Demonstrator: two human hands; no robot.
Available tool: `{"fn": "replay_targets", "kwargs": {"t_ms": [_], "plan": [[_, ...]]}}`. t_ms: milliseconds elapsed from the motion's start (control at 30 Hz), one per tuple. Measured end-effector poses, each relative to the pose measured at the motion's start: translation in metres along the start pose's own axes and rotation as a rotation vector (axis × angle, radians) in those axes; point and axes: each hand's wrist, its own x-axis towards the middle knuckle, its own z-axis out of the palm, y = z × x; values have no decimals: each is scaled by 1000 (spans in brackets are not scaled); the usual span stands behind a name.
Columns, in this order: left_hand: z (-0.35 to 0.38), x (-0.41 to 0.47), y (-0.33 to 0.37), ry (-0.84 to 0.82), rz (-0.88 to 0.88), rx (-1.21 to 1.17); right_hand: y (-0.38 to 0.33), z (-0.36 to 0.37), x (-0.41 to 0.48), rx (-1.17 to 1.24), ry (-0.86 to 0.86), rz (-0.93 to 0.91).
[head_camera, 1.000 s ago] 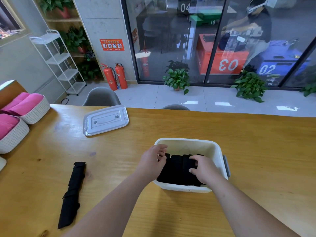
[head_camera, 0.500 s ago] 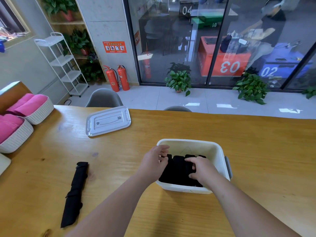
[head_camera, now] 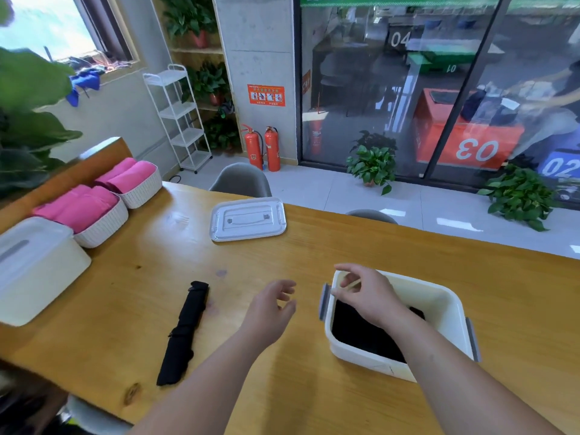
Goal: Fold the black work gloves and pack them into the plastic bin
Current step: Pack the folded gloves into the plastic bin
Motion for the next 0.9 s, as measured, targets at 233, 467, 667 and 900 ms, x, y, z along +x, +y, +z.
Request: {"fn": "replay_targets", "kwargs": {"t_ms": [233, 467, 667, 900], "plan": [[-47, -27, -54, 24, -147, 51, -52, 62, 19, -20, -165, -64], [-90, -44, -97, 81, -262, 73, -81, 127, 36, -181, -341, -87], [-119, -42, -134, 113, -338, 87, -99, 177, 50, -289, -470, -70], [-149, -18, -168, 135, -408, 184, -116, 224, 67, -423, -568, -82]]}}
